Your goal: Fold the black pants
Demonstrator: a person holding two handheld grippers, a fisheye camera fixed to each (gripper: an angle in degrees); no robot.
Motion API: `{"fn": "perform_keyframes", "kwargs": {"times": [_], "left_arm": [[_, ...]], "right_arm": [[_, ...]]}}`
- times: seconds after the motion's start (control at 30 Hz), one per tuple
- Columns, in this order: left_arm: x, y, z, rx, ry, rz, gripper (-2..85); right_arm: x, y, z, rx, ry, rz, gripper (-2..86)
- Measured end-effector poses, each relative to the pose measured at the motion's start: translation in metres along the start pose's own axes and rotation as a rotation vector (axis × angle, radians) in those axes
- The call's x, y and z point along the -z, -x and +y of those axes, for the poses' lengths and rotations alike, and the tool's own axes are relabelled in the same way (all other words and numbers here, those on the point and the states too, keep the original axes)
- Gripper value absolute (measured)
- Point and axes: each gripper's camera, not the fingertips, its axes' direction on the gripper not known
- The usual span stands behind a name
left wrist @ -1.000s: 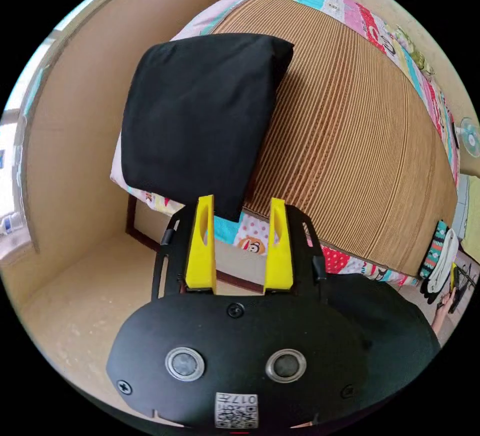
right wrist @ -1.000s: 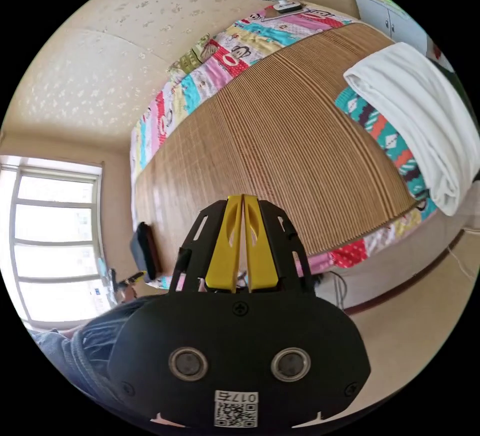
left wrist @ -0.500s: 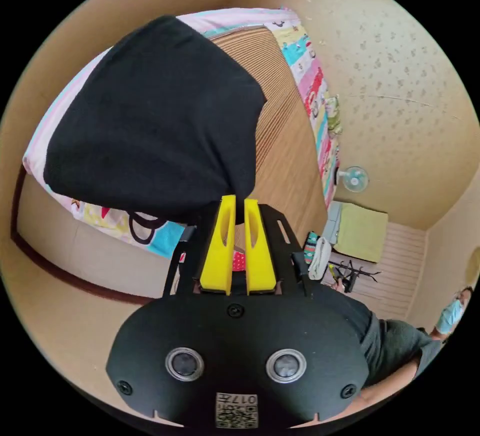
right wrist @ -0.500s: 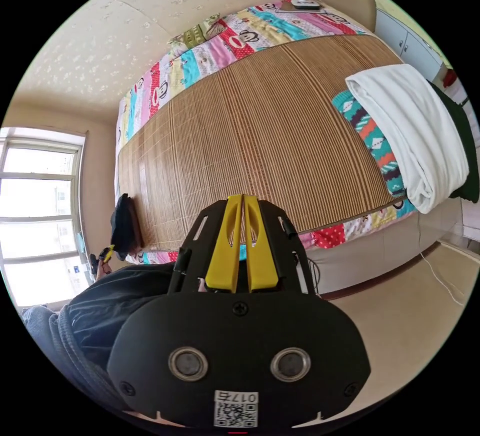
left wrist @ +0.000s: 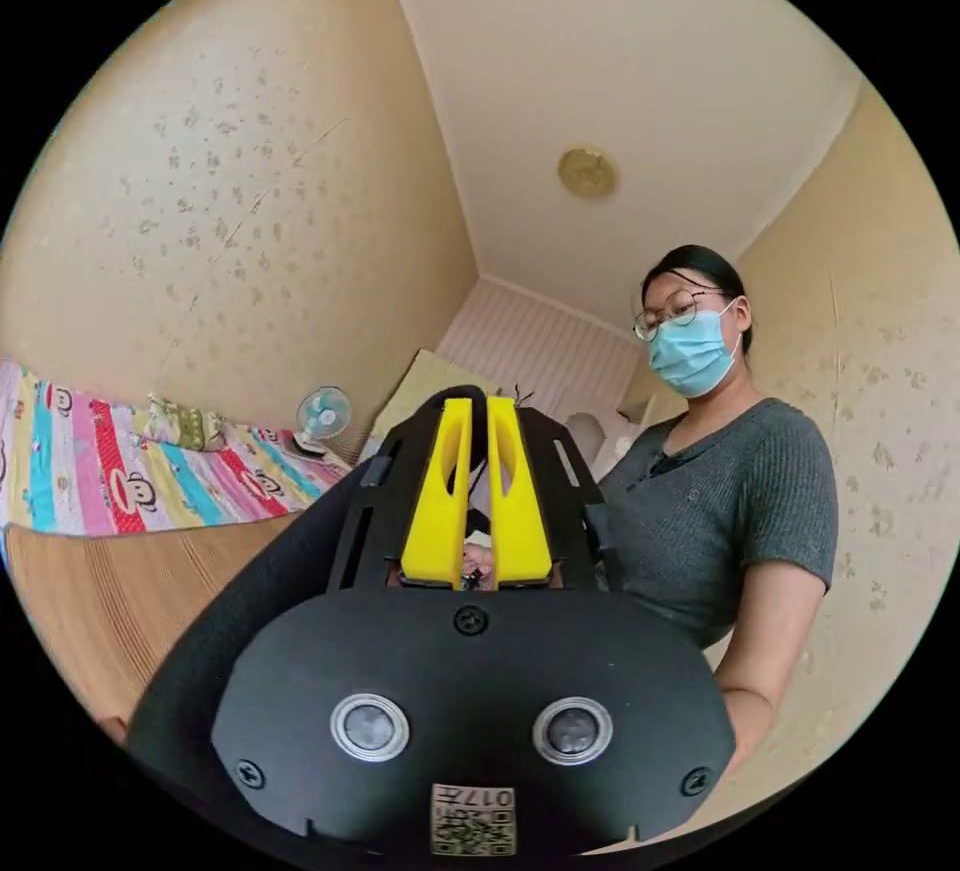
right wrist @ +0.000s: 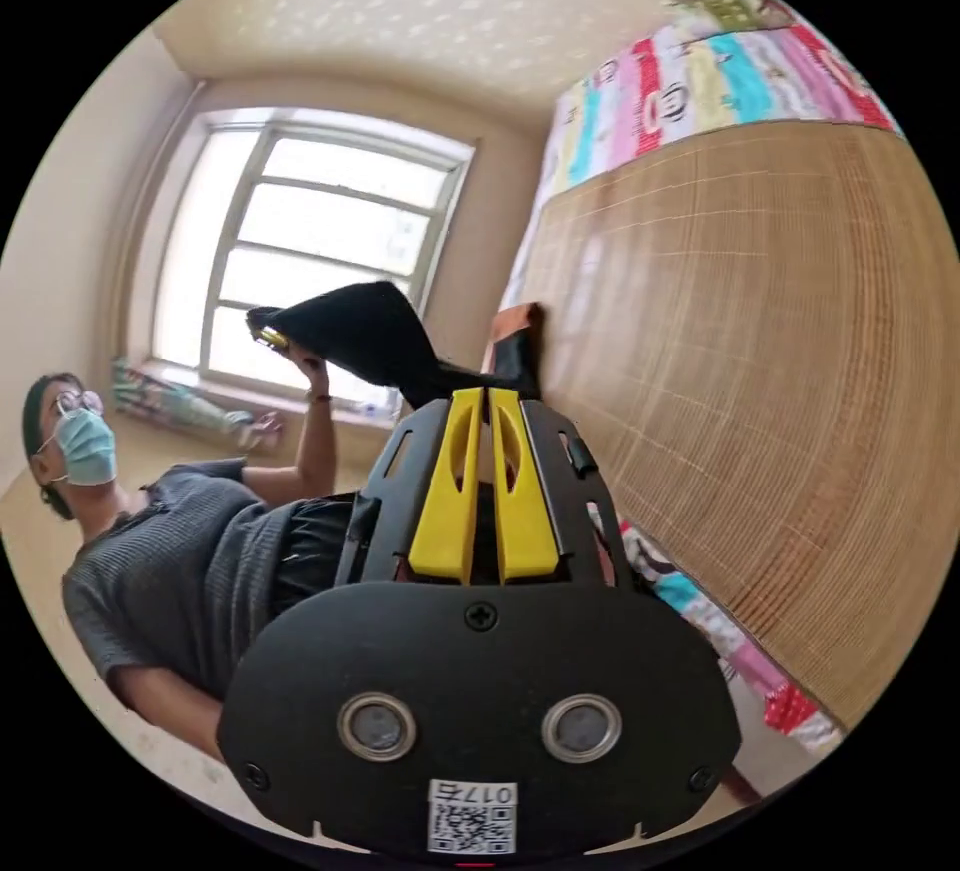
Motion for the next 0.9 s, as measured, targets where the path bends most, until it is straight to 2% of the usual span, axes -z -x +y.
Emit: {"fn": "perform_keyframes", "kwargs": {"times": [0.13,0.27,0.33,0.37,0.43,0.5,0.57,0.63,0.7,0.77,0.83,0.9], "left_arm": [[-0.049,-0.041,0.008,-0.135,-0.191,0.254,0.8],[-0.092,-0.066,0.017,-0.19,-0.325,0.452,0.5],[-0.114,-0.075,0.023,-0.213,-0.363,0.572,0.6],[-0.127,-0.08,0.028,-0.226,-0.387,0.651,0.6],[-0.148,-0.083,0.04,-0.233,-0.435,0.784,0.8],[-0.177,-0.079,0.062,-0.209,-0.493,0.952,0.9],[-0.195,-0.075,0.08,-0.178,-0.5,0.999,1.2],[-0.205,-0.07,0.101,-0.131,-0.486,0.974,1.5],[-0.21,-0.061,0.133,-0.058,-0.477,0.917,2.2],[-0.204,-0.047,0.157,0.016,-0.447,0.859,2.5],[-0.189,-0.031,0.181,0.102,-0.421,0.75,2.8],[-0.162,-0.011,0.213,0.27,-0.311,0.448,3.3]], "right_arm": [[-0.026,-0.037,-0.016,-0.115,0.217,-0.244,24.3],[-0.059,-0.094,-0.006,-0.371,0.376,-0.487,31.1],[-0.087,-0.13,0.009,-0.518,0.451,-0.709,33.2],[-0.093,-0.137,0.012,-0.532,0.436,-0.798,33.4],[-0.108,-0.162,0.018,-0.576,0.204,-1.246,33.9],[-0.108,-0.18,0.013,-0.573,0.041,-1.368,31.9],[-0.094,-0.192,-0.001,-0.516,-0.033,-1.316,25.0],[-0.061,-0.202,-0.027,-0.406,-0.099,-1.205,14.0],[-0.034,-0.205,-0.045,-0.349,-0.11,-1.054,7.8],[-0.009,-0.204,-0.059,-0.291,-0.129,-0.947,5.4],[0.025,-0.188,-0.075,-0.13,-0.177,-0.814,3.9],[0.052,-0.165,-0.084,0.015,-0.216,-0.681,3.2]]}}
